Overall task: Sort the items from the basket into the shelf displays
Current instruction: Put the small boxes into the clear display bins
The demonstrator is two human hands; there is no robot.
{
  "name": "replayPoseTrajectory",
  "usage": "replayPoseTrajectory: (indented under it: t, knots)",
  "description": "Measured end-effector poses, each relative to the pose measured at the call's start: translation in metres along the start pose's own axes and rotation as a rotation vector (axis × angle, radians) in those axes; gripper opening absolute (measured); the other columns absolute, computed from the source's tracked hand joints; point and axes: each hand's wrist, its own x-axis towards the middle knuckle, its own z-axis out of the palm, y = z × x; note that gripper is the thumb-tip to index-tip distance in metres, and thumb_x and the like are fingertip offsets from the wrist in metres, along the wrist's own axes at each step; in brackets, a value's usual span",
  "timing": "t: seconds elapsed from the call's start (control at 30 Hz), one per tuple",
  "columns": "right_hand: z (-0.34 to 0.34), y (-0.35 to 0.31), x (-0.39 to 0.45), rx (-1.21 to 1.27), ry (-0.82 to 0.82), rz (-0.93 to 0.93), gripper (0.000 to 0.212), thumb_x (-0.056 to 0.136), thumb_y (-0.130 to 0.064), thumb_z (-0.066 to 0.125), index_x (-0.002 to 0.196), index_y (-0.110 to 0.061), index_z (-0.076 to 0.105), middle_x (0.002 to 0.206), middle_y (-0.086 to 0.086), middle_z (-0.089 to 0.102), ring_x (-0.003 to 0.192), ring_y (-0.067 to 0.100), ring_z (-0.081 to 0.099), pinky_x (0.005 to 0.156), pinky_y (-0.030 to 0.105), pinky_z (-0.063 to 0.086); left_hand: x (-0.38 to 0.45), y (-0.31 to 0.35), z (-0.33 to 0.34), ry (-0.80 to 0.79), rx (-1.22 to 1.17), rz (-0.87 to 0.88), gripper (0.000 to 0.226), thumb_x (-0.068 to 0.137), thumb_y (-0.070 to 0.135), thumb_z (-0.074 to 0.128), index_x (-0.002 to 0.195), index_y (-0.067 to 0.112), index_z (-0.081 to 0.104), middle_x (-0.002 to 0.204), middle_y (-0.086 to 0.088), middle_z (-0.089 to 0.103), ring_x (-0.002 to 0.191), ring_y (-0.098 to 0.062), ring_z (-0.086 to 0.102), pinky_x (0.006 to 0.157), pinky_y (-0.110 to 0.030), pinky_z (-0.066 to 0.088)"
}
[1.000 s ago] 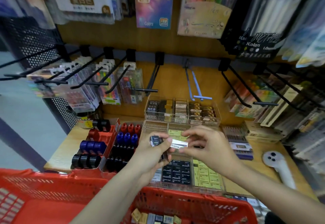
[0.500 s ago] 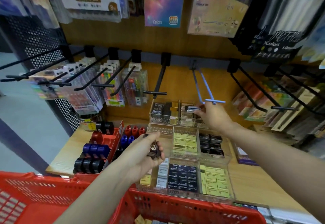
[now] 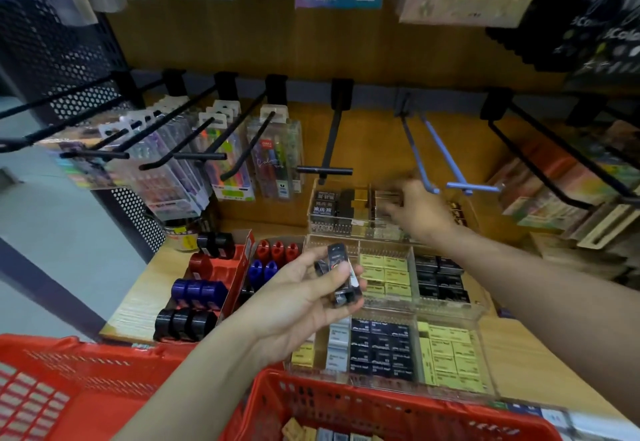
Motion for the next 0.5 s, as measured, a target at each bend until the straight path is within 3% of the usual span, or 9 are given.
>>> replayPoseTrajectory:
  t: [0.07, 0.17, 0.27, 0.4, 0.5]
  knots:
    - [-0.011, -0.010, -0.036, 0.268, -0.002, -0.168, 0.018, 0.095, -0.028, 0.063, 0.110, -0.019, 0.068, 0.098, -0.008, 0.070, 0.075, 0.000, 0.064, 0.066, 0.010, 0.050, -0.002, -0.002, 0.003, 0.046, -0.038, 0.019, 0.064, 0.079, 0.005, 0.073, 0.137, 0.011, 0.048, 0.117, -0.021, 0.070, 0.105, -0.033, 0.070, 0.079, -0.040, 0.059]
    - [-0.028, -0.012, -0.105, 0.638, -0.238, -0.139, 0.013, 0.090, -0.030, 0.067, 0.101, -0.024, 0.071, 0.087, -0.003, 0.073, 0.071, 0.009, 0.072, 0.062, 0.021, 0.058, -0.008, -0.005, 0.013, 0.100, -0.072, 0.078, 0.053, 0.080, 0.007, 0.069, 0.131, 0.010, 0.054, 0.114, -0.018, 0.071, 0.104, -0.029, 0.070, 0.077, -0.038, 0.060]
    - [-0.037, -0.010, -0.156, 0.669, -0.272, -0.135, 0.027, 0.078, -0.040, 0.076, 0.102, -0.030, 0.072, 0.091, -0.008, 0.072, 0.069, 0.014, 0.074, 0.062, 0.027, 0.060, -0.019, -0.012, 0.031, 0.088, -0.151, 0.092, 0.040, 0.087, 0.004, 0.061, 0.126, 0.002, 0.055, 0.113, -0.023, 0.070, 0.104, -0.033, 0.070, 0.075, -0.039, 0.061]
    - [-0.044, -0.011, -0.189, 0.682, -0.207, -0.078, 0.024, 0.078, -0.019, 0.081, 0.099, -0.027, 0.071, 0.093, 0.000, 0.069, 0.066, 0.018, 0.073, 0.072, 0.038, 0.062, -0.041, -0.030, 0.056, 0.058, -0.153, 0.098, 0.029, 0.090, 0.005, 0.060, 0.118, 0.005, 0.056, 0.111, -0.024, 0.071, 0.101, -0.032, 0.071, 0.071, -0.035, 0.060]
    - [-0.052, -0.005, -0.201, 0.677, -0.199, -0.059, 0.018, 0.082, -0.014, 0.077, 0.092, -0.029, 0.073, 0.087, 0.000, 0.072, 0.071, 0.017, 0.073, 0.071, 0.033, 0.061, -0.055, -0.037, 0.062, 0.064, -0.171, 0.104, 0.039, 0.085, 0.008, 0.064, 0.122, 0.003, 0.055, 0.113, -0.024, 0.070, 0.105, -0.035, 0.070, 0.075, -0.038, 0.061]
